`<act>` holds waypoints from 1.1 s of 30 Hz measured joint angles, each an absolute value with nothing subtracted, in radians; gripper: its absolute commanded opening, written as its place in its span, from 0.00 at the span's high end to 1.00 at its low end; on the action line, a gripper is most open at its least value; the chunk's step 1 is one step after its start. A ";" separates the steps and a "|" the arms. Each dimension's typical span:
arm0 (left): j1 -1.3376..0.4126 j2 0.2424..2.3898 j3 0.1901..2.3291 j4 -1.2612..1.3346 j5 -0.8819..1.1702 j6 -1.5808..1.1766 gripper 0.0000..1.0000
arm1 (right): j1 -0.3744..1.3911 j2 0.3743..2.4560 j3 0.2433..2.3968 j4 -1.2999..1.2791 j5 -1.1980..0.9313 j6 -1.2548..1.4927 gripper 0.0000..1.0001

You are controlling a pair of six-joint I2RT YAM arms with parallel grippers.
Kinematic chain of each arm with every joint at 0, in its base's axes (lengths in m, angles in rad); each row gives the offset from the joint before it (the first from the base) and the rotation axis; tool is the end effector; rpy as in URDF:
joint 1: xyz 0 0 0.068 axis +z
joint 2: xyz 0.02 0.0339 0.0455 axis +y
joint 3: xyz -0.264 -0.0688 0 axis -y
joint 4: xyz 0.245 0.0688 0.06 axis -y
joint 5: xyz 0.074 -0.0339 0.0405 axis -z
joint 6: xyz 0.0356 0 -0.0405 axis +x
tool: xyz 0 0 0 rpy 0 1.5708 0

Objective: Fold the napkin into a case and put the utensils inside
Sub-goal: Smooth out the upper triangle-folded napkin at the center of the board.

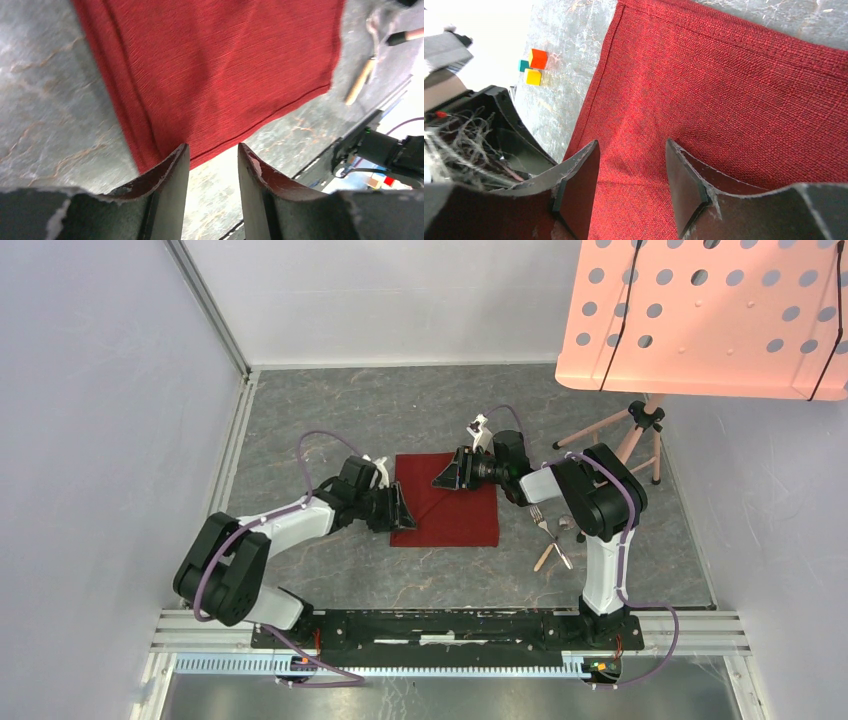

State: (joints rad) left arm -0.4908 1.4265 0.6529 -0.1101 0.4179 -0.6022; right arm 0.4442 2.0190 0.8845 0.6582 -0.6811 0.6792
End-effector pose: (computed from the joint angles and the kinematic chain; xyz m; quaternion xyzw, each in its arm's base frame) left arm 0.2285 -0.1385 0.1641 0.0185 0.9235 -0.3381 0.1800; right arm 0.3359 0.1847 0.1081 -0.0782 0.8197 0.5026 0.2632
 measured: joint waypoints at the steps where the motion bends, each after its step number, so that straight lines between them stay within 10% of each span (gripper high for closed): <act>1: -0.492 1.431 0.643 -0.112 0.410 -0.602 0.54 | 0.444 2.019 0.885 0.658 -0.682 0.679 0.43; 22: -0.495 1.252 0.631 -0.290 0.327 -0.610 0.44 | 0.445 2.026 0.915 0.617 -0.691 0.644 0.38; 33: -0.494 1.411 0.625 -0.255 0.260 -0.609 0.57 | 0.451 1.960 0.978 0.442 -0.652 0.574 0.32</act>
